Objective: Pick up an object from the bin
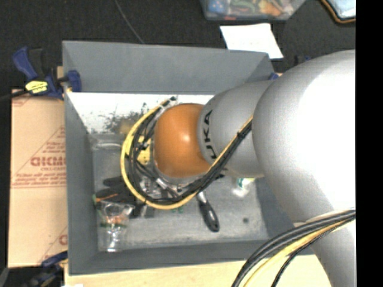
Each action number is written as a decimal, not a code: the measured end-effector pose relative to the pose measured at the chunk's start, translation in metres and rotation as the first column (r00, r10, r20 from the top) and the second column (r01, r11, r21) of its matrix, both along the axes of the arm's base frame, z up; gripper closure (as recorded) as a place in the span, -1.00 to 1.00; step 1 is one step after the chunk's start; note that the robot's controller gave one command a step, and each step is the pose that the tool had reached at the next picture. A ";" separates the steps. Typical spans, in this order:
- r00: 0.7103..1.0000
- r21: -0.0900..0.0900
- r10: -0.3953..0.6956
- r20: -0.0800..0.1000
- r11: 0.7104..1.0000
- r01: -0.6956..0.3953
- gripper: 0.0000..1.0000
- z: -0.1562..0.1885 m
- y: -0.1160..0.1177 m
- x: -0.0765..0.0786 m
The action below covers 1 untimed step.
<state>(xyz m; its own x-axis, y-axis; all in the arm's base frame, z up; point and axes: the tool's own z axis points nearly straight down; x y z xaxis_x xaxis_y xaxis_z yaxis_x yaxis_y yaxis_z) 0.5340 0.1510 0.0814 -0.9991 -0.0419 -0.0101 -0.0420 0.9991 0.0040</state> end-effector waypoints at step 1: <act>1.000 0.000 -0.001 0.000 1.000 0.001 1.00 0.000 0.000 0.000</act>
Offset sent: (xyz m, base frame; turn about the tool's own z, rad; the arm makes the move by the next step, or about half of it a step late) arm -0.0167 -0.0131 0.2320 -0.0342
